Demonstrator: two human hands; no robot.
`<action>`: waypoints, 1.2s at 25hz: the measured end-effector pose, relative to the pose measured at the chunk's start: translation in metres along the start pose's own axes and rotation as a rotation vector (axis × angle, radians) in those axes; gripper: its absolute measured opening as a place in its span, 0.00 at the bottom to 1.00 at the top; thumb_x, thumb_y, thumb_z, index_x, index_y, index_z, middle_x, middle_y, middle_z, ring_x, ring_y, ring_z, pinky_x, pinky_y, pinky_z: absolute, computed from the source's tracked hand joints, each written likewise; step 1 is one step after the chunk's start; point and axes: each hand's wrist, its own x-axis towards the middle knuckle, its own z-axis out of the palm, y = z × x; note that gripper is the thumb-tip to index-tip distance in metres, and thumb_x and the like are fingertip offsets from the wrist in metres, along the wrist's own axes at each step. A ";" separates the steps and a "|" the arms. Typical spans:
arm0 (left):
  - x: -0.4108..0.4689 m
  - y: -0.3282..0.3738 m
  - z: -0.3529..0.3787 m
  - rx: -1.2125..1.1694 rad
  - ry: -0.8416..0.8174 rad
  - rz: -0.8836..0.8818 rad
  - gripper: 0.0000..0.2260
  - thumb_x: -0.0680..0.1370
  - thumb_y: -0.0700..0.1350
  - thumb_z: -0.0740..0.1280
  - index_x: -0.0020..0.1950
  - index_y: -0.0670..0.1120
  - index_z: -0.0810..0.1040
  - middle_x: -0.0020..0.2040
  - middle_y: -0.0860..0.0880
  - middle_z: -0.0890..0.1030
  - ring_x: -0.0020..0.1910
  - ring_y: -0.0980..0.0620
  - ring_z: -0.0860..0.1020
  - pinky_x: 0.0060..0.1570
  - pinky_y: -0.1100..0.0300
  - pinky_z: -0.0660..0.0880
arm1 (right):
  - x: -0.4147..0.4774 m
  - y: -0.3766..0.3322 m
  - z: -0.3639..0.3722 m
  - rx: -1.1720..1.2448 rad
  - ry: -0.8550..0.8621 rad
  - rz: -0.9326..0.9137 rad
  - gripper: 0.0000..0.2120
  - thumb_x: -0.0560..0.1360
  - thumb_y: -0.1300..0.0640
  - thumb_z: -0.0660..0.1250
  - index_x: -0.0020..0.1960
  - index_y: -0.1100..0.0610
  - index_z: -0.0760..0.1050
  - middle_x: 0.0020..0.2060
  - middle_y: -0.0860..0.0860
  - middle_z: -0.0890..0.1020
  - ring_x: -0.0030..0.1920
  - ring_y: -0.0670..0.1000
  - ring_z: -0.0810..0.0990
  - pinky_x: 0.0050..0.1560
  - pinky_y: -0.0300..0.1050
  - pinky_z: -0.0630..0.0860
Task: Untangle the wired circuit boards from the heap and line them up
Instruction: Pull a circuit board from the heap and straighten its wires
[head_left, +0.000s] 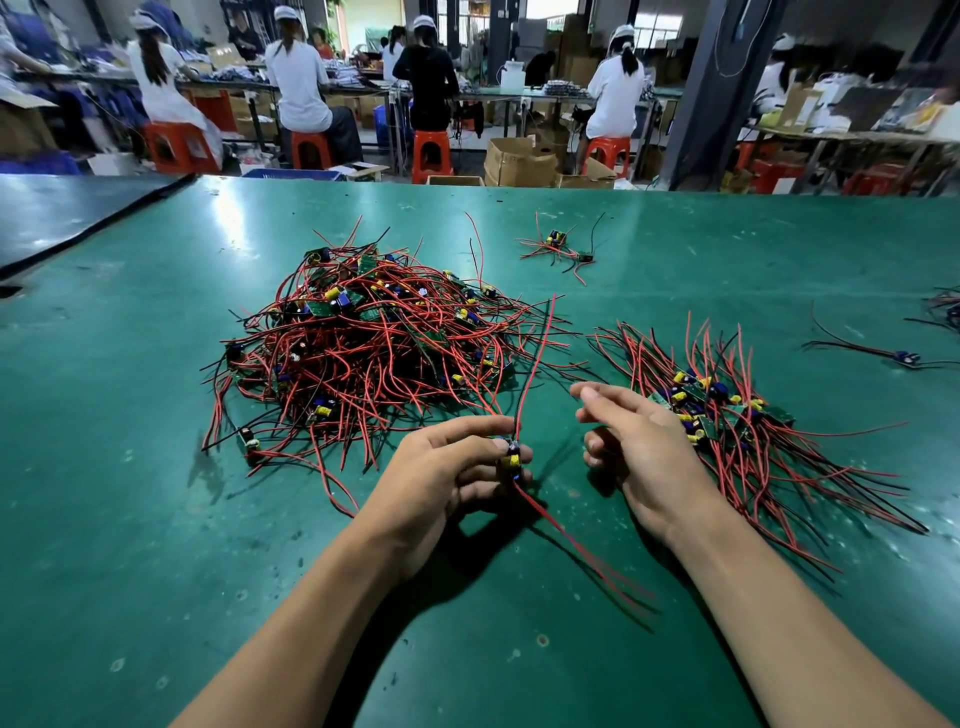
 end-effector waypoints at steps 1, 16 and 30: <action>0.000 0.001 0.000 -0.070 -0.006 -0.002 0.10 0.72 0.32 0.67 0.53 0.37 0.80 0.46 0.36 0.85 0.39 0.45 0.85 0.37 0.61 0.82 | 0.000 0.000 0.000 -0.028 -0.040 0.006 0.03 0.77 0.61 0.71 0.49 0.58 0.82 0.34 0.50 0.77 0.24 0.45 0.68 0.24 0.36 0.65; -0.002 0.007 0.000 -0.152 0.050 0.022 0.20 0.68 0.43 0.73 0.60 0.49 0.81 0.54 0.50 0.85 0.48 0.55 0.83 0.41 0.63 0.75 | -0.025 0.002 0.028 0.053 -0.333 0.023 0.11 0.68 0.49 0.77 0.46 0.52 0.85 0.38 0.50 0.82 0.25 0.45 0.71 0.23 0.35 0.66; -0.009 0.001 0.004 -0.124 -0.174 -0.205 0.17 0.69 0.48 0.76 0.53 0.40 0.80 0.42 0.39 0.82 0.35 0.45 0.83 0.39 0.53 0.82 | -0.038 -0.017 0.023 0.111 -0.600 0.316 0.11 0.70 0.51 0.76 0.46 0.57 0.80 0.40 0.55 0.82 0.37 0.53 0.79 0.40 0.45 0.77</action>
